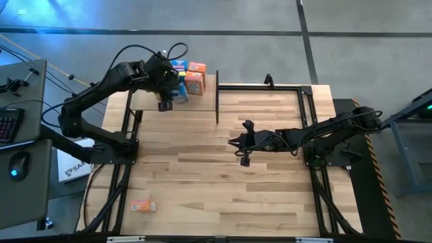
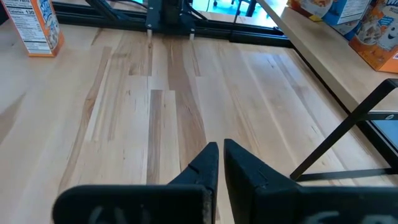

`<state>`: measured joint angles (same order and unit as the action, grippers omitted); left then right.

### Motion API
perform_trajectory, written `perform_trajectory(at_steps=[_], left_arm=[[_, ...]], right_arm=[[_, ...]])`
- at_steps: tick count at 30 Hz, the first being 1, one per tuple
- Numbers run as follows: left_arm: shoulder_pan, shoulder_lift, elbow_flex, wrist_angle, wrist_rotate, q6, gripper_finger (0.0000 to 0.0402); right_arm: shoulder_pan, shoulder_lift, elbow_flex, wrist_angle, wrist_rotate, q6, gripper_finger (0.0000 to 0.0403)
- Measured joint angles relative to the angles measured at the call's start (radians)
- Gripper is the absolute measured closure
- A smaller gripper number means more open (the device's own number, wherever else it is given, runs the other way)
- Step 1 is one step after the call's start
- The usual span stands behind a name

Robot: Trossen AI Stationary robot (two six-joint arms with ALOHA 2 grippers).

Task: Stack cereal on shelf
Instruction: Put the blue cereal box on the shelf aligned with the other blue cereal boxes

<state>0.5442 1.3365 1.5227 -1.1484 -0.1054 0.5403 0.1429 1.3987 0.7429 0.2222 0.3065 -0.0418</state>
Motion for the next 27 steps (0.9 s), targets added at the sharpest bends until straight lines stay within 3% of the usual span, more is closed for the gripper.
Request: perform_trajectory(at_steps=[17, 27], left_arm=[[0.008, 0.047, -0.025, 0.005, -0.029, -0.015, 0.0214], [0.008, 0.046, -0.025, 0.011, -0.095, -0.012, 0.0144]], right_arm=[[0.000, 0.000, 0.000, 0.000, -0.011, 0.008, 0.0389], [0.000, 0.000, 0.000, 0.000, -0.022, 0.008, 0.0389]])
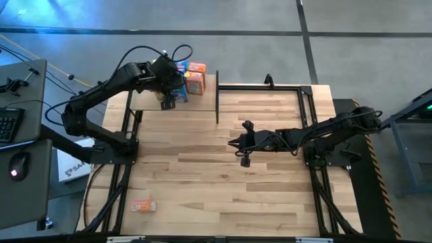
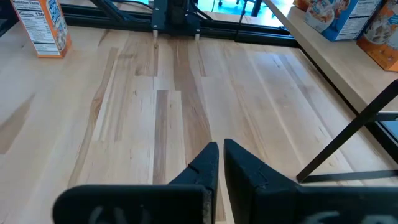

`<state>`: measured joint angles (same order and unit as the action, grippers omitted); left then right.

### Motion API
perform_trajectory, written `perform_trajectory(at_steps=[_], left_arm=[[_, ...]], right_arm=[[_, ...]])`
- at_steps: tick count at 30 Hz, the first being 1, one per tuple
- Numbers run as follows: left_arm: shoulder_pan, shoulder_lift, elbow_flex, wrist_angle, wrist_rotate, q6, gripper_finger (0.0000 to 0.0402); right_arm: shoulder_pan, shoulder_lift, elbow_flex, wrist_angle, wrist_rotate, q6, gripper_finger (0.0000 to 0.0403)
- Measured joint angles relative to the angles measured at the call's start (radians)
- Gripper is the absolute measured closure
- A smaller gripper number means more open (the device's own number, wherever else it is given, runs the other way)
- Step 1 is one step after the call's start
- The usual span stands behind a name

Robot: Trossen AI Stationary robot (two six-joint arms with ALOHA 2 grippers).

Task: Stack cereal on shelf
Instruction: Put the blue cereal box on the shelf aligned with the other blue cereal boxes

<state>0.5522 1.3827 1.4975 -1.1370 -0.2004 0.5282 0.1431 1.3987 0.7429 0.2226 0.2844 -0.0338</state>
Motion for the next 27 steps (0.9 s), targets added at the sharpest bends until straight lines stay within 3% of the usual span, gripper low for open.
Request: perform_trajectory(at_steps=[8, 15, 20, 27], left_arm=[[-0.026, -0.008, 0.072, 0.007, -0.102, 0.024, 0.0141], [-0.102, -0.028, 0.126, -0.074, -0.053, -0.112, 0.0178], [-0.186, -0.102, -0.052, -0.030, -0.028, -0.230, 0.0263], [-0.222, -0.225, -0.353, 0.212, -0.167, -0.326, 0.0379]], right_arm=[[0.000, 0.000, 0.000, 0.000, 0.000, 0.000, 0.0389], [0.000, 0.000, 0.000, 0.000, 0.000, 0.000, 0.0389], [0.000, 0.000, 0.000, 0.000, -0.007, -0.009, 0.0389], [0.000, 0.000, 0.000, -0.003, -0.014, -0.016, 0.0389]])
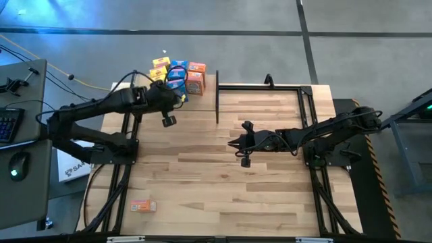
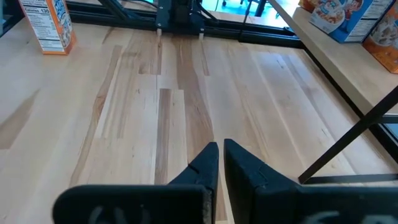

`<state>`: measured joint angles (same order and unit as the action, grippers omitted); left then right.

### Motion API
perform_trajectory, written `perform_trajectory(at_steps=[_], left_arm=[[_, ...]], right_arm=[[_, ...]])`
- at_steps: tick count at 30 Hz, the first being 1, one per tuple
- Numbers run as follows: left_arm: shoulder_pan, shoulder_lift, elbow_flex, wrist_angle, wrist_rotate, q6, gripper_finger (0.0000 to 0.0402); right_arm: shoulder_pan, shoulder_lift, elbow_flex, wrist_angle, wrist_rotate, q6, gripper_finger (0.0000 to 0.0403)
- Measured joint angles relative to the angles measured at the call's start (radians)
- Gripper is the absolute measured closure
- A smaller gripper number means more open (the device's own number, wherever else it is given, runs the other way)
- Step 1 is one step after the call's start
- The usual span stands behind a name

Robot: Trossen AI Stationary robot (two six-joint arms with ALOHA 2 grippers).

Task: Stack cereal on shelf
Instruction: Put the blue cereal box on the shelf aligned with the other blue cereal boxes

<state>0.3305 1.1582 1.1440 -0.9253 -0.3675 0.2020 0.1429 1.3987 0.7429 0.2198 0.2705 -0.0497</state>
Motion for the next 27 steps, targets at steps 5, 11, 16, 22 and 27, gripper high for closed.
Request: perform_trajectory(at_steps=[5, 11, 16, 22, 27], left_arm=[[0.012, -0.018, -0.083, 0.119, -0.092, -0.019, 0.0400], [0.040, -0.018, -0.083, 0.158, -0.134, -0.032, 0.0394], [0.067, -0.018, -0.083, 0.178, -0.133, -0.034, 0.0394], [0.077, -0.018, -0.083, 0.193, -0.143, -0.043, 0.0394], [0.071, -0.018, -0.083, 0.191, -0.141, -0.044, 0.0394]], right_arm=[[0.000, 0.000, 0.000, 0.000, -0.002, 0.000, 0.0389], [0.000, 0.000, 0.000, 0.000, -0.001, 0.000, 0.0389], [0.000, 0.000, 0.000, 0.000, -0.002, 0.000, 0.0389], [0.000, 0.000, 0.000, 0.000, -0.001, 0.000, 0.0389], [0.000, 0.000, 0.000, 0.000, -0.001, 0.000, 0.0389]])
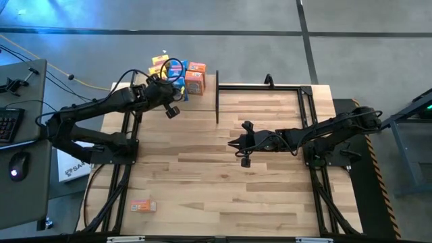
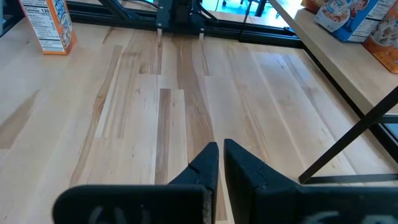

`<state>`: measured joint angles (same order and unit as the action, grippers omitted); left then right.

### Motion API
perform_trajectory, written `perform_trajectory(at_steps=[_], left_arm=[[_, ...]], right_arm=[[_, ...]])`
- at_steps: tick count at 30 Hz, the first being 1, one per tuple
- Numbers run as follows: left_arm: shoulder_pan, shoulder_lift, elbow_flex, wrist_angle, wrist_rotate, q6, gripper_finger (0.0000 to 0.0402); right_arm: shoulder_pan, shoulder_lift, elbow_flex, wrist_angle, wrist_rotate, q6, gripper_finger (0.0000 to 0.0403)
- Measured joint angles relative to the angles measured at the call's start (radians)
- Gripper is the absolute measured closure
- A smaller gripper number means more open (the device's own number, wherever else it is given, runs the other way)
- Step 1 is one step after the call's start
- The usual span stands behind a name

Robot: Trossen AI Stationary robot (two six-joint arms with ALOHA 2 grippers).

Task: Stack cereal on shelf
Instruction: Put the blue cereal box on the shelf aligned with the other blue cereal boxes

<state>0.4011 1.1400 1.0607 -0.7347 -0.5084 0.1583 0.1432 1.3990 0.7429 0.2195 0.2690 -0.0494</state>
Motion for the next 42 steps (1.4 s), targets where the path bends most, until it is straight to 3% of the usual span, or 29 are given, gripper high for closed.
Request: perform_trajectory(at_steps=[9, 15, 27, 42], left_arm=[[-0.072, -0.041, 0.001, -0.148, -0.013, -0.121, 0.0394], [-0.071, -0.057, 0.000, -0.222, -0.129, -0.190, 0.0394], [0.007, -0.060, 0.000, -0.240, -0.211, -0.164, 0.0394], [0.090, -0.061, 0.000, -0.234, -0.239, -0.088, 0.0394]], right_arm=[[0.000, 0.000, 0.000, 0.000, -0.008, -0.001, 0.0389], [0.000, 0.000, 0.000, 0.000, -0.015, -0.001, 0.0389], [0.000, 0.000, 0.000, 0.000, -0.016, 0.000, 0.0389], [0.002, 0.000, 0.000, 0.000, -0.024, 0.000, 0.0389]])
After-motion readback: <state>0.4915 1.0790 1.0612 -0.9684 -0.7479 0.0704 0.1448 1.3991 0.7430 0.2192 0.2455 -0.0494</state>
